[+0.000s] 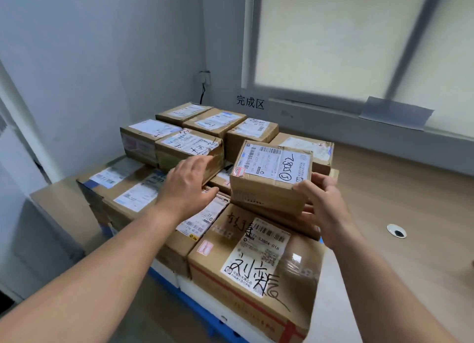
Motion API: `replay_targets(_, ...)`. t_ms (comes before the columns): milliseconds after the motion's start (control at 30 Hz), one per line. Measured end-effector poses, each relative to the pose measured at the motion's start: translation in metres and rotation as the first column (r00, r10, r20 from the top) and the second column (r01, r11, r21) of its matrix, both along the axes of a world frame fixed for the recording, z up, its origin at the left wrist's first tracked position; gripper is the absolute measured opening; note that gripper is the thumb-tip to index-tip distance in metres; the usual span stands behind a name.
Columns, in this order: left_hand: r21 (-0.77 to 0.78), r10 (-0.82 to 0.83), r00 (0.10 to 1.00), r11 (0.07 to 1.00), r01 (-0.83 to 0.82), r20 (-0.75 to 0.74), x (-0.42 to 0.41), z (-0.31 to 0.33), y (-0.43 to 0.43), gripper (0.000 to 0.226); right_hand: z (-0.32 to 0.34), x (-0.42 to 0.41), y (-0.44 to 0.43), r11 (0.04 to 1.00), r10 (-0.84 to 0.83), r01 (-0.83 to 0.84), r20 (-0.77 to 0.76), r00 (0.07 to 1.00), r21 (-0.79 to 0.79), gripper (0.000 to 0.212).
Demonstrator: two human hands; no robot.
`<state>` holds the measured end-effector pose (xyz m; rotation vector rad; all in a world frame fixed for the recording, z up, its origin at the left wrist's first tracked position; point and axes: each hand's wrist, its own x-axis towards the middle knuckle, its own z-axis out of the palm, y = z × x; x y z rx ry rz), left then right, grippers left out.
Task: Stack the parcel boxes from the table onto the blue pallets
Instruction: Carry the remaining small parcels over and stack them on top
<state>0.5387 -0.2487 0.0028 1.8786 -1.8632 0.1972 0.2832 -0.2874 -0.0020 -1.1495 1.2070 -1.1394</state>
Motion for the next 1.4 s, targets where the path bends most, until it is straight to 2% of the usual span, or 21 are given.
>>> replay_targets(133,0.001,-0.062,0.997,0.998,0.062,0.045,0.028,0.008,-0.018,0.073,0.004,0.031,-0.008,0.998,-0.033,0.034,-0.037,0.999,0.044,0.057)
replay_targets(267,0.081,-0.150,0.985,0.986,0.143,0.084,0.049,0.012,-0.036,0.081,0.005,0.058,-0.016,0.996,-0.069,0.074,-0.094,0.993,0.059,0.068)
replay_targets(500,0.163,-0.248,0.966,0.959,0.233,0.077,0.066,0.011,-0.060,0.083,0.007,0.086,-0.027,0.985,-0.134,0.152,-0.189,0.973,0.086,0.049)
replay_targets(633,0.153,-0.283,0.956,0.951,0.268,0.082,0.072,0.010,-0.067,0.080,0.013,0.095,-0.024,0.985,-0.149,0.171,-0.375,0.915,0.023,0.038)
replay_targets(700,0.138,-0.305,0.949,0.946,0.292,0.081,0.073,0.010,-0.069,0.079,0.012,0.097,-0.022,0.984,-0.169,0.177,-0.405,0.899,-0.017,0.054)
replay_targets(800,0.096,-0.344,0.936,0.937,0.336,0.074,0.074,0.010,-0.070,0.076,0.007,0.100,-0.018,0.988,-0.155,0.142,-0.330,0.931,-0.061,0.078)
replay_targets(900,0.078,-0.369,0.925,0.929,0.363,0.093,0.074,0.013,-0.071,0.067,0.002,0.103,-0.016,0.989,-0.139,0.109,-0.354,0.925,-0.104,0.082)
replay_targets(1067,0.064,-0.377,0.918,0.926,0.372,0.122,0.076,0.012,-0.072,0.050,-0.004,0.106,-0.017,0.984,-0.176,0.141,-0.475,0.862,-0.109,0.085)
replay_targets(1267,0.011,-0.373,0.920,0.927,0.374,0.118,0.073,0.011,-0.077,0.044,-0.003,0.106,-0.016,0.980,-0.198,0.146,-0.583,0.788,-0.136,0.074)
replay_targets(1400,-0.002,-0.345,0.933,0.938,0.347,0.101,0.067,0.011,-0.078,0.053,0.002,0.103,-0.016,0.974,-0.227,0.175,-0.679,0.698,-0.146,0.083)
